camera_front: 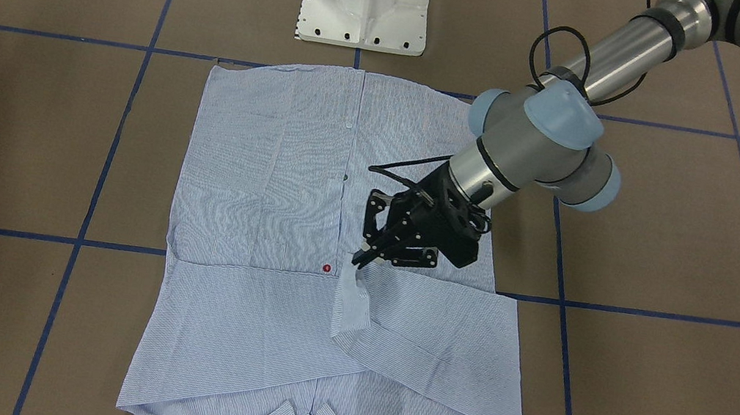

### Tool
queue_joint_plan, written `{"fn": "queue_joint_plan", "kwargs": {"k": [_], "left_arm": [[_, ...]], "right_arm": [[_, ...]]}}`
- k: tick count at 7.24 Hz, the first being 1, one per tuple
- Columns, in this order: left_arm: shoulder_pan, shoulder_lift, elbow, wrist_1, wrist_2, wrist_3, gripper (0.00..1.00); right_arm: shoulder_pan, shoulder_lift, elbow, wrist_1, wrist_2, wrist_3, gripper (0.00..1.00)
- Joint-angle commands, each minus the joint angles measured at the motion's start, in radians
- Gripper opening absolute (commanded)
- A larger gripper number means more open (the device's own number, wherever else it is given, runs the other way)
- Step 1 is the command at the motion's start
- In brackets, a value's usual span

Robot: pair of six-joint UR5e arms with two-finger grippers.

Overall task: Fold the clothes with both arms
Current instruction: 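Carry the cuff with the left gripper across the shirt toward the folded sleeve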

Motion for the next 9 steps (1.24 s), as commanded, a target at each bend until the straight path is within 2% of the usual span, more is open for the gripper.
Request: {"fn": "queue_joint_plan", "kwargs": {"k": [1,2,3,4,5,6,7,9], "left_arm": [[0.050,-0.070,0.005,0.091,0.041,-0.036,0.00],[0.091,-0.094,0.008,0.149,0.108,-0.035,0.00],[0.121,-0.095,0.016,0.152,0.150,-0.029,0.00],[0.131,-0.101,0.025,0.154,0.152,-0.028,0.00],[0.152,-0.104,0.029,0.156,0.153,-0.030,0.11],[0.174,-0.107,0.051,0.156,0.193,-0.033,0.99],[0.241,-0.114,0.055,0.153,0.316,-0.047,1.00],[0.260,-0.115,0.027,0.168,0.325,-0.010,1.00]], "right_arm": [[0.000,-0.002,0.000,0.000,0.000,-0.001,1.00],[0.000,-0.005,0.000,0.000,0.001,-0.001,1.00],[0.000,-0.005,0.000,0.000,0.002,-0.001,1.00],[0.000,-0.006,0.000,0.000,0.002,-0.001,1.00],[0.000,-0.008,0.000,0.002,0.002,0.000,1.00],[0.000,-0.009,0.000,0.002,0.002,0.000,1.00],[0.000,-0.009,0.000,0.002,0.002,0.000,1.00],[0.000,-0.008,0.009,0.002,0.002,0.011,1.00]]}}
